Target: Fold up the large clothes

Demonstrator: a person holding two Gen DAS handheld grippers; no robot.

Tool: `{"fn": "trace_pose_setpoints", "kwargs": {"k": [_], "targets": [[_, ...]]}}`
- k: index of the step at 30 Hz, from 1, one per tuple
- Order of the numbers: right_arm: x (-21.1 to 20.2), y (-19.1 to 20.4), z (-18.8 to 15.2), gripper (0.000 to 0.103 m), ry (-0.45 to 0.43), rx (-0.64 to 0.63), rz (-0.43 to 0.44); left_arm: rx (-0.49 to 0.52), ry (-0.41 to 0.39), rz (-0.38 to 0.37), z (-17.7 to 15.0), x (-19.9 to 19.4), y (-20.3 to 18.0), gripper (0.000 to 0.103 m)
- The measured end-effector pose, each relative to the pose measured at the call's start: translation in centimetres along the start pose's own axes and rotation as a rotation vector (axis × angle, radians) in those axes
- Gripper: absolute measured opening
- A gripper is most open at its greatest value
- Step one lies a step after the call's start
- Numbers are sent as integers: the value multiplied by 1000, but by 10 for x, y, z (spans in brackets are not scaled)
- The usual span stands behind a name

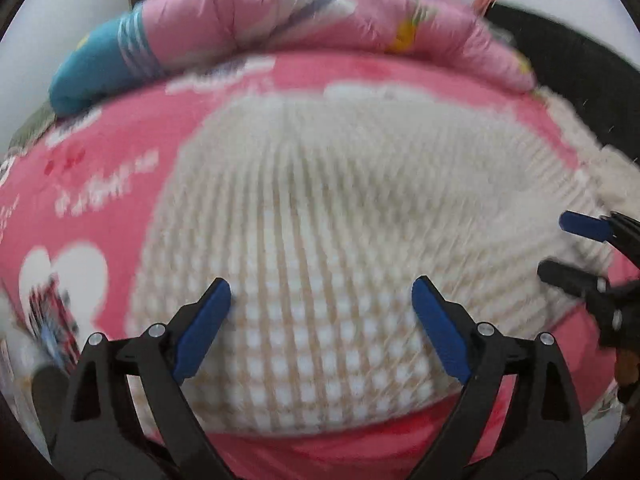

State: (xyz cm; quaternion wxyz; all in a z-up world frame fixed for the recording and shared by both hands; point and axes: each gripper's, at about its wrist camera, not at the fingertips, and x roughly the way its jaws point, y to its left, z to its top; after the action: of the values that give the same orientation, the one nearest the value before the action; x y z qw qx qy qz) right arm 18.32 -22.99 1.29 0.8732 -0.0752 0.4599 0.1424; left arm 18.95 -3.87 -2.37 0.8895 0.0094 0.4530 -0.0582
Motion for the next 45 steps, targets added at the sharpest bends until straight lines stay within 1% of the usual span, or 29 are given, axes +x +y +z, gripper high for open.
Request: {"fn": "trace_pose_setpoints", "kwargs": {"k": [1,2,4,6,7,8,9,10,11,12,13,15,16,18,20,21,23,24,25,27,28,30,32,33,36,39,41,42,45], "targets": [[9,2,-6,84,-21,-11,-27,9,-16,21,-3,7,-5,93],[9,2,-6,85,-27,-6,-27,39,-41,59,-6,10,-11,94],[-5,-1,1,85,-6,34,-22,48,-51,91,-6,4,-15,94],[-26,-5,1,85,-35,37,-33,2,-61,38,-5,-14,-9,94],[-41,-9,-3,85,-75,39,-53,-29,-98,16,-7,-27,-1,94],[-49,-14,-8,85,-92,50,-69,-56,-129,18,-12,-35,7,94],[-54,-25,-16,85,-104,85,-97,-76,-136,24,-14,-36,13,94],[-52,-38,-25,85,-92,141,-116,-112,-116,33,-18,-31,25,94],[-47,-49,-34,85,-69,189,-120,-149,-81,14,-21,-20,35,94],[-33,-65,-42,85,-29,250,-103,-179,-57,-26,-25,-7,44,94],[-22,-79,-52,85,1,318,-42,-178,-61,-29,-27,-1,46,94],[-32,-80,-52,85,-16,339,-27,-146,-80,-4,-26,-4,38,94],[-47,-76,-50,85,-42,331,-28,-141,-86,-1,-25,-10,35,94],[-62,-77,-50,85,-92,333,-18,-163,-116,-47,-29,-26,33,94],[-63,-84,-57,88,-94,360,-30,-201,-149,-75,-34,-37,36,94],[-57,-89,-63,88,-72,385,-31,-217,-140,-68,-35,-34,39,94],[-45,-96,-72,88,-48,421,1,-258,-82,-71,-35,-15,42,94],[-46,-94,-71,88,-49,411,-9,-264,-71,-74,-37,-8,43,94],[-51,-89,-68,88,-42,392,-26,-243,-72,-59,-38,-6,40,94],[-59,-81,-65,88,-40,389,-12,-226,-78,-40,-39,-11,35,94],[-66,-79,-66,88,-45,397,8,-234,-93,-46,-40,-18,35,94],[-74,-71,-66,88,-62,387,6,-247,-122,-67,-41,-33,33,94],[-87,-58,-70,89,-89,347,-23,-237,-153,-59,-43,-50,28,94],[-93,-50,-71,93,-101,323,-36,-231,-166,-52,-44,-57,26,94],[-106,-25,-73,96,-129,251,-75,-213,-213,-33,-50,-85,14,94],[-117,5,-76,97,-157,173,-158,-198,-243,-16,-55,-105,2,95],[-119,17,-73,97,-175,139,-187,-182,-260,-2,-58,-117,-7,95],[-122,24,-74,97,-191,122,-200,-177,-263,9,-59,-120,-9,95],[-130,37,-76,97,-239,91,-241,-151,-261,85,-62,-129,-20,95]]}}
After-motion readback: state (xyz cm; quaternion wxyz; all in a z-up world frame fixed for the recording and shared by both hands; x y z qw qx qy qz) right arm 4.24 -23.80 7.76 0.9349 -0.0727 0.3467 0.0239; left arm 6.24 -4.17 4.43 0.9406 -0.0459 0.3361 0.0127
